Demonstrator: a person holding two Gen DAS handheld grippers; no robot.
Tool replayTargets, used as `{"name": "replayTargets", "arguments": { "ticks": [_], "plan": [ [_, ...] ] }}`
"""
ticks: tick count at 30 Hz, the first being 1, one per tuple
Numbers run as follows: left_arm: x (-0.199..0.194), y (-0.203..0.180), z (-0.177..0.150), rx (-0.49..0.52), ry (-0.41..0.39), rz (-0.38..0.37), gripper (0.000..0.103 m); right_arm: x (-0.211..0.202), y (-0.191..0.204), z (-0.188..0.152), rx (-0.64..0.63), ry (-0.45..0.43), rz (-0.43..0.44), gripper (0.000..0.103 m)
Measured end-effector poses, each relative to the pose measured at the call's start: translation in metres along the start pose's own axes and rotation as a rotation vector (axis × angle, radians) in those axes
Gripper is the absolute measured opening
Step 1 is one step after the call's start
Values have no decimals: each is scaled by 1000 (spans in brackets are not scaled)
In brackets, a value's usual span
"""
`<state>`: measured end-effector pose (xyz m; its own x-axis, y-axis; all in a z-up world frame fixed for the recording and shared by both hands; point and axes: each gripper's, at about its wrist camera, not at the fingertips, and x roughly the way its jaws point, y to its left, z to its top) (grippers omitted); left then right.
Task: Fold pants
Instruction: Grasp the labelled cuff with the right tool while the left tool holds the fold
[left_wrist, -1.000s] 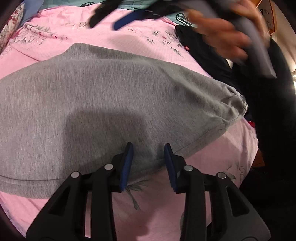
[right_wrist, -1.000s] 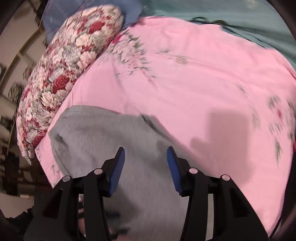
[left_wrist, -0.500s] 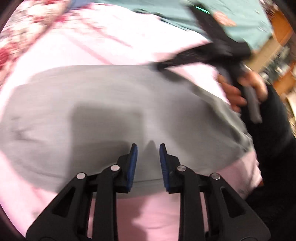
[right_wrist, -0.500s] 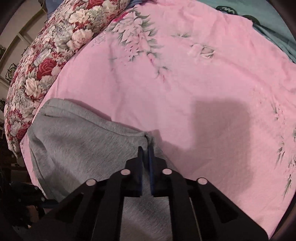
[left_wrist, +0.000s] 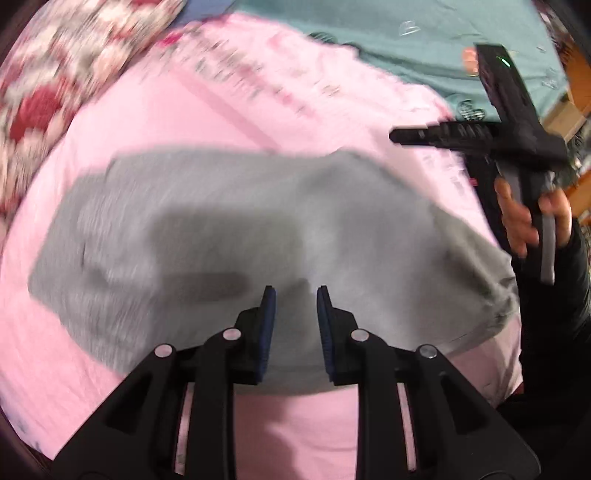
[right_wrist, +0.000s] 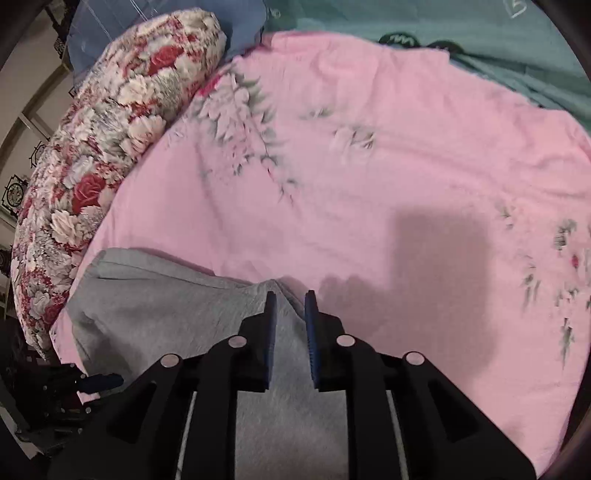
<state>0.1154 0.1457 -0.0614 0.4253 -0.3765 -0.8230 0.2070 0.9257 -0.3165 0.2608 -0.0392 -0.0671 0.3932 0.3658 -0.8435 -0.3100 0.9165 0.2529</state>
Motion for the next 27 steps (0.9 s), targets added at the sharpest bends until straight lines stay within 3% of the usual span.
{"name": "replayTargets", "arguments": {
  "ticks": [3, 5, 6, 7, 8, 9, 13, 16, 19, 23, 24, 25, 27],
  "plan": [
    [9, -29, 32, 58, -9, -51, 41, -43, -2, -34, -20, -26, -43, 33],
    [36, -45, 55, 61, 40, -86, 41, -50, -6, -67, -8, 31, -45, 33],
    [54, -56, 66, 64, 81, -115, 34, -50, -6, -88, -11, 61, -52, 29],
    [71, -66, 75, 71, 120, -137, 19, -48, -4, -104, -15, 76, -66, 18],
    [85, -72, 82, 87, 150, -137, 14, -46, -5, -126, -16, 99, -87, 14],
    [103, -80, 88, 109, 177, -109, 12, -44, -6, -142, -4, 114, -92, 8],
    [146, -88, 93, 123, 226, -41, 11, -50, -12, -190, 78, 95, -78, 8],
    [147, -81, 96, 98, 224, -72, 10, -56, -18, -203, 143, 66, -54, 8],
    [150, -72, 93, 70, 220, -106, 9, -45, -26, -216, 213, 114, -33, 8],
    [152, -68, 93, 60, 189, -144, 8, -42, -29, -222, 256, 100, -32, 9],
    [153, -69, 95, 58, 179, -151, 8, -43, -31, -222, 279, 96, -23, 14],
    [151, -68, 94, 48, 168, -160, 8, -45, -33, -223, 297, 91, -5, 29],
    [140, -67, 93, 28, 138, -156, 8, -61, -42, -227, 358, 46, 37, 49]
  ]
}}
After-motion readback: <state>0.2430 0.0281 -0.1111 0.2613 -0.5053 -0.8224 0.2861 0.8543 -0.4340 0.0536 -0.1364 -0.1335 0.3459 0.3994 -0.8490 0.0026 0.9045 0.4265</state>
